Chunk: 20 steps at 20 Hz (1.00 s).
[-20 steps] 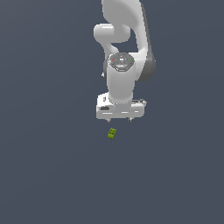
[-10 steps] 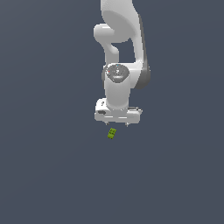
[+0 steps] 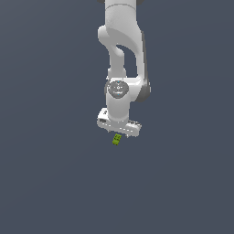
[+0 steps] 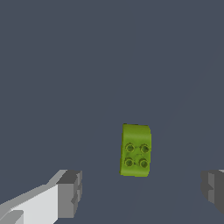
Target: Pick up the object and move it to a goal position.
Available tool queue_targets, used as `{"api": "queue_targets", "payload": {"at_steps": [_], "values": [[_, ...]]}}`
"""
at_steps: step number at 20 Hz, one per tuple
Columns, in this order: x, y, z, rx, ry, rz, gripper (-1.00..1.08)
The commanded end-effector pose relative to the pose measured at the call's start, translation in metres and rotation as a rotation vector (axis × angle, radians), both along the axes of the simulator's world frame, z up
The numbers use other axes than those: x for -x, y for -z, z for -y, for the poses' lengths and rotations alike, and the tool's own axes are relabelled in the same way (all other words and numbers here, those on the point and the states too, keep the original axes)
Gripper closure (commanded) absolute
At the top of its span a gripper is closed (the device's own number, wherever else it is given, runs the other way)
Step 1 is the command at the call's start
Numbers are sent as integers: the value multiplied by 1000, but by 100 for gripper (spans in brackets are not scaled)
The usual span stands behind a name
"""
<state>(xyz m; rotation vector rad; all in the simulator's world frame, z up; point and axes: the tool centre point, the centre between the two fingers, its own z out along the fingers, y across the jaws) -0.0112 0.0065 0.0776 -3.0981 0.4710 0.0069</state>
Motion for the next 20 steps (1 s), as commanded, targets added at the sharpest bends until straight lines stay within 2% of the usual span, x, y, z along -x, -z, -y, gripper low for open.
{"api": "queue_targets", "payload": {"at_steps": [1,12,20], "values": [[2,8,3,4,33,2,-92],[4,20,6,8,58,2,-92],[5,55,6,8,62,3,-92]]}}
